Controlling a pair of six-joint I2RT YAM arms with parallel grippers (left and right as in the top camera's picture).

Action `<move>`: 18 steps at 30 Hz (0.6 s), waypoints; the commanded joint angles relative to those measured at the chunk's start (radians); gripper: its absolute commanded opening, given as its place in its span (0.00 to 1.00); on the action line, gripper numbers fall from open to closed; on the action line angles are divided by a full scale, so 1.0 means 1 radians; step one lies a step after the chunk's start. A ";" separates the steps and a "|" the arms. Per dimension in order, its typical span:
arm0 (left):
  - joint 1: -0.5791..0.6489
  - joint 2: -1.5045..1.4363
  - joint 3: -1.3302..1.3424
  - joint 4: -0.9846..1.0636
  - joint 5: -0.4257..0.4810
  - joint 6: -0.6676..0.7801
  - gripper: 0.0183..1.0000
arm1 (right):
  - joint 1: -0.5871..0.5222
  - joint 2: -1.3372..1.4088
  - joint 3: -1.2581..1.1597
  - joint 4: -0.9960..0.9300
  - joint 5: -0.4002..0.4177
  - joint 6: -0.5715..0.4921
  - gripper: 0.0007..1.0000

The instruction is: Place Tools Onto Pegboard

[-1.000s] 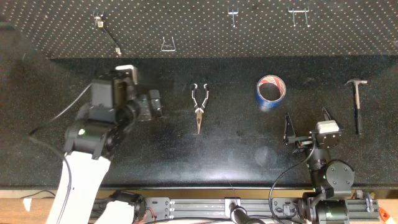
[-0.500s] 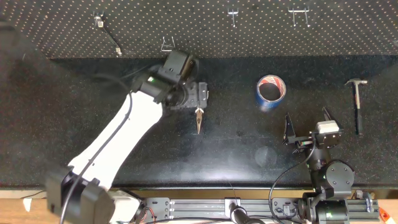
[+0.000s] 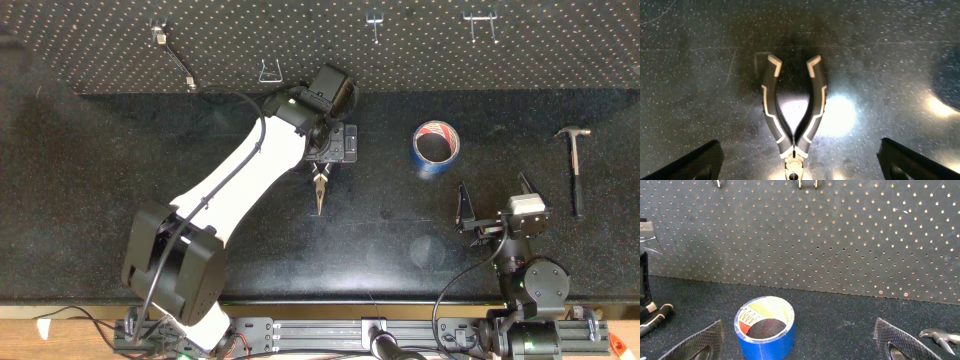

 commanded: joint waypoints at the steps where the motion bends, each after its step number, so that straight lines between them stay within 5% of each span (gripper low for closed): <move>1: -0.003 0.051 0.024 0.000 -0.040 -0.033 1.00 | 0.007 -0.011 -0.002 -0.008 0.009 -0.011 0.98; 18: 0.011 0.116 0.024 0.060 -0.040 -0.059 1.00 | 0.007 -0.011 -0.002 -0.008 0.009 -0.011 0.98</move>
